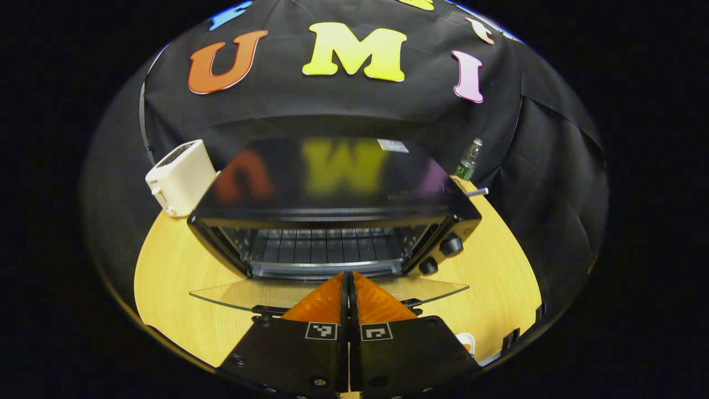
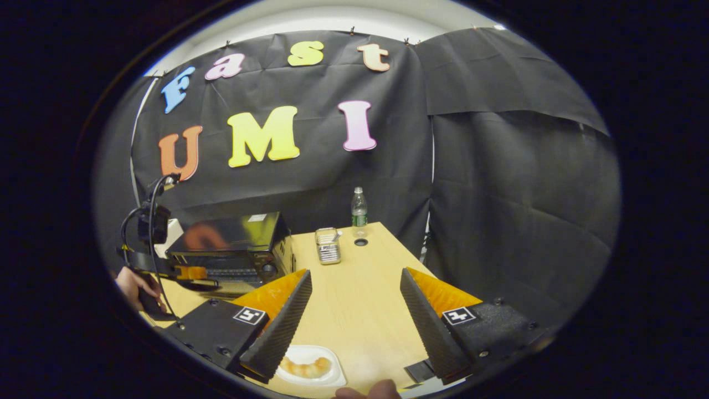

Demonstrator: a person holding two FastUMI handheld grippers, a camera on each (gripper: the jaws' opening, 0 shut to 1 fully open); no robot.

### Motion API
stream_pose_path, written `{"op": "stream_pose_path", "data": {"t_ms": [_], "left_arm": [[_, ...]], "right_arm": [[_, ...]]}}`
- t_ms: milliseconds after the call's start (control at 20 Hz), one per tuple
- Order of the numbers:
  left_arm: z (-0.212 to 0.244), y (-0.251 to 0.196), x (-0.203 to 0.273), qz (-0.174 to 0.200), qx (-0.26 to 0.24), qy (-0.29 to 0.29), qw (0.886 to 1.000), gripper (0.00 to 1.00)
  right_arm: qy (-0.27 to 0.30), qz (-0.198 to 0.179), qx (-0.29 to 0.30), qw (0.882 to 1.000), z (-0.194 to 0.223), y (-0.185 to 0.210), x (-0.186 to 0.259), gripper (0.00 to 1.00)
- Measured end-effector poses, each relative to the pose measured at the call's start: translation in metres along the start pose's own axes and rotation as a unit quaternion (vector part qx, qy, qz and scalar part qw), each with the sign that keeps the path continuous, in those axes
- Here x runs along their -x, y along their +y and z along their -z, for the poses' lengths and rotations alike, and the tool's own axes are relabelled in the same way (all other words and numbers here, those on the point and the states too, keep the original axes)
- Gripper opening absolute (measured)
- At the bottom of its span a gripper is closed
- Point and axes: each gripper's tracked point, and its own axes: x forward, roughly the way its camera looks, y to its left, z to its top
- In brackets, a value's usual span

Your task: Open the electric oven with the left hand, put the food in, and close the electric oven.

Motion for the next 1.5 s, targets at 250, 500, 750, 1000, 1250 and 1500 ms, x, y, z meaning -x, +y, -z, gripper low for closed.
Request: {"op": "stream_pose_path", "data": {"t_ms": [250,500,750,1000,1250,1500], "left_arm": [[0.043,0.0,0.009,0.007,0.011,0.029,1.0,0.02],[0.081,0.004,0.005,0.015,0.018,0.059,0.998,0.01],[0.123,0.008,0.0,0.024,0.026,0.101,0.994,0.01],[0.131,0.009,0.001,0.031,0.024,0.097,0.995,0.02],[0.117,0.007,0.02,0.038,0.009,0.059,0.998,0.02],[0.087,0.005,0.068,0.053,-0.021,-0.026,0.998,0.12]], "right_arm": [[0.003,-0.002,0.01,1.0,0.005,0.005,0.014,0.99],[0.013,0.003,0.015,1.0,0.015,0.006,0.031,1.0],[0.011,0.011,0.026,1.0,0.016,0.007,0.052,0.99],[0.009,0.016,0.038,0.999,0.017,0.012,0.077,0.99],[0.005,0.016,0.04,0.999,0.019,0.021,0.1,0.99],[0.009,0.015,0.032,0.999,0.028,0.03,0.11,0.99]]}}
